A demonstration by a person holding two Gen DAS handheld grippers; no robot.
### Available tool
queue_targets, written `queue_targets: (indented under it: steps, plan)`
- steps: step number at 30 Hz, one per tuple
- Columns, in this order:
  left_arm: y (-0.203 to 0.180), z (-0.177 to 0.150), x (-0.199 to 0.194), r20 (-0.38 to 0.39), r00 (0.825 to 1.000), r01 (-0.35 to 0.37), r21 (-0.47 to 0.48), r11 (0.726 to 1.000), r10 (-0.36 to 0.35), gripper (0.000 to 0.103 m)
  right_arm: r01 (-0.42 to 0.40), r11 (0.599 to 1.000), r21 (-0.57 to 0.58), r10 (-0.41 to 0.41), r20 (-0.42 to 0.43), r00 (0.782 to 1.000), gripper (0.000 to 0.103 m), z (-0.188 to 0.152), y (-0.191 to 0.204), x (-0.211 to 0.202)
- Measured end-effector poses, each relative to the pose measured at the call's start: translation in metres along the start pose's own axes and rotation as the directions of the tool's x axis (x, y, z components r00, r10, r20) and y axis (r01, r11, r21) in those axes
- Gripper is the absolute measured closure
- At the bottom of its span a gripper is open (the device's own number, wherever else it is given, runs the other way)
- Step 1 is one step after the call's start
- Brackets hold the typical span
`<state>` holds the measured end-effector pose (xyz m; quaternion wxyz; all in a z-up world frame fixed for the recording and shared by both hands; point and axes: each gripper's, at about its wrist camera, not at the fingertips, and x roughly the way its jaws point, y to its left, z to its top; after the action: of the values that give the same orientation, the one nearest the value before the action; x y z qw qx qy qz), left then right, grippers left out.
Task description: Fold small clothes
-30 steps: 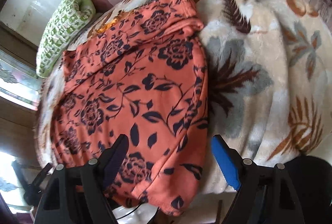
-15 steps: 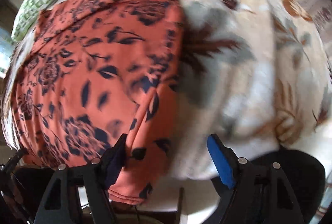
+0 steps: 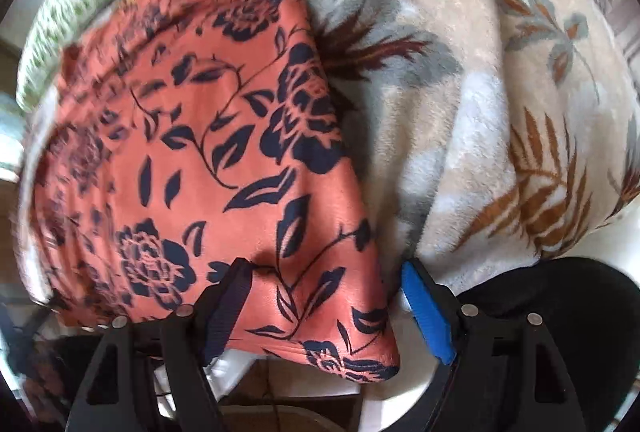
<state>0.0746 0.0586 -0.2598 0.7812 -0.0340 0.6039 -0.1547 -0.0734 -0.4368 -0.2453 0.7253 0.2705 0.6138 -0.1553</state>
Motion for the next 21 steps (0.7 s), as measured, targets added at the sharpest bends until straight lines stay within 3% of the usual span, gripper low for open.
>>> queue_targets:
  steps: [2, 7, 9, 11, 12, 14, 16, 17, 18, 21]
  plan:
    - [-0.002, -0.008, -0.005, 0.013, 1.0, 0.02, 0.021, 1.0, -0.02, 0.095, -0.068, 0.997, 0.039, 0.068, -0.008, 0.998, 0.023, 0.0, -0.018, -0.005]
    - [-0.013, -0.01, -0.003, 0.005, 1.0, 0.002, 0.081, 0.997, -0.002, 0.093, -0.143, 0.989, 0.049, 0.146, -0.067, 0.987, 0.023, -0.008, -0.036, 0.003]
    - [-0.009, -0.008, 0.002, -0.02, 0.999, -0.027, 0.049, 0.998, 0.028, 0.058, -0.156, 0.987, 0.051, 0.16, -0.094, 0.983, 0.023, -0.017, -0.034, 0.007]
    - [-0.004, -0.006, 0.004, -0.023, 1.0, -0.014, -0.004, 1.0, 0.014, 0.051, -0.167, 0.985, 0.047, 0.171, -0.105, 0.98, 0.025, -0.027, -0.034, 0.014]
    - [-0.003, -0.006, 0.004, -0.023, 1.0, -0.012, -0.012, 1.0, 0.012, 0.051, -0.165, 0.985, 0.05, 0.169, -0.104, 0.98, 0.032, -0.026, -0.034, 0.017]
    - [-0.005, -0.007, 0.005, -0.016, 1.0, -0.018, 0.002, 1.0, 0.018, 0.054, -0.153, 0.987, 0.049, 0.157, -0.11, 0.981, 0.041, -0.026, -0.032, 0.024]
    - [-0.008, -0.007, 0.004, -0.005, 1.0, -0.017, 0.02, 1.0, 0.017, 0.082, -0.172, 0.984, 0.051, 0.177, -0.114, 0.978, 0.053, -0.028, -0.035, 0.027]
    - [-0.011, -0.006, 0.004, -0.001, 1.0, -0.003, 0.025, 1.0, 0.003, 0.096, -0.177, 0.983, 0.042, 0.181, -0.116, 0.977, 0.073, -0.028, -0.036, 0.026]
    - [-0.012, -0.006, 0.002, 0.003, 1.0, 0.017, 0.027, 0.999, -0.017, 0.096, -0.208, 0.978, 0.031, 0.211, -0.12, 0.97, 0.088, -0.029, -0.037, 0.025]
    - [-0.02, -0.002, -0.002, 0.019, 0.999, 0.046, 0.067, 0.997, -0.047, 0.097, -0.235, 0.972, 0.0, 0.234, -0.118, 0.965, 0.094, -0.035, -0.036, 0.017]
